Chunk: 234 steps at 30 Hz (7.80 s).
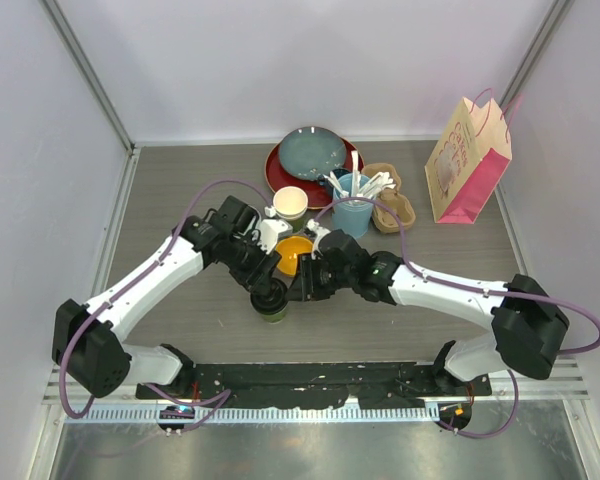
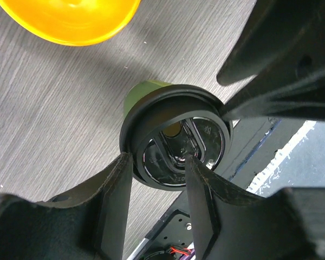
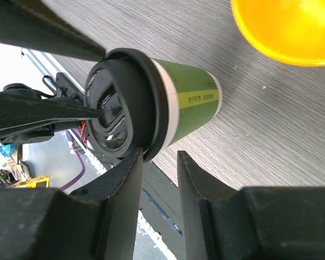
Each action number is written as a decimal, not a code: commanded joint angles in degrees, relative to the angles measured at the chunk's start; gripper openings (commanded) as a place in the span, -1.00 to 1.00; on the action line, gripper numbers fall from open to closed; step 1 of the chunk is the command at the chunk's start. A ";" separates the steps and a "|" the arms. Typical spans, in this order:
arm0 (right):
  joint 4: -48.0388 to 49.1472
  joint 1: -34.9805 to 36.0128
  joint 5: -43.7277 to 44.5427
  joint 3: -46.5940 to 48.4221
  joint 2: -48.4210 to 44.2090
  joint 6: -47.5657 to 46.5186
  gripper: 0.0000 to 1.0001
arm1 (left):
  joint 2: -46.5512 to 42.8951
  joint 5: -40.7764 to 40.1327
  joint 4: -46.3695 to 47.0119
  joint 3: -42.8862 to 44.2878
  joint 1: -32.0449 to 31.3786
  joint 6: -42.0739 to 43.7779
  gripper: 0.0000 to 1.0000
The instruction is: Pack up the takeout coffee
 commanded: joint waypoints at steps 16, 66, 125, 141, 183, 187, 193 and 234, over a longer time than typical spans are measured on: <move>4.21 -2.03 -3.51 -5.04 3.90 -0.79 -0.52 | -1.11 0.54 2.04 -3.76 -1.20 1.52 -0.16; -1.50 2.62 2.03 6.82 0.04 -15.47 -0.35 | -4.00 2.04 -1.56 1.77 1.87 4.68 -0.08; 12.99 7.11 7.03 2.52 6.90 -46.76 -0.60 | -3.74 3.53 -5.43 3.44 13.21 3.54 -0.15; 11.86 7.63 10.81 3.74 1.18 -43.07 -0.96 | -3.92 2.13 -5.17 4.67 13.21 3.72 -0.14; -26.47 -31.10 40.19 15.18 -22.99 -39.12 -0.98 | -3.74 0.63 -4.03 7.14 13.39 3.80 -0.11; -21.38 -42.26 32.99 9.65 -22.03 -38.77 -0.98 | -3.83 0.72 -3.76 7.22 13.39 3.89 -0.10; -14.61 -50.72 31.47 4.81 -17.64 -37.45 -0.98 | -3.92 -0.33 -2.71 6.87 13.30 3.80 -0.08; -25.32 -55.90 23.38 47.03 2.64 -45.80 0.67 | -0.05 -1.39 -2.27 12.14 13.39 4.07 -0.06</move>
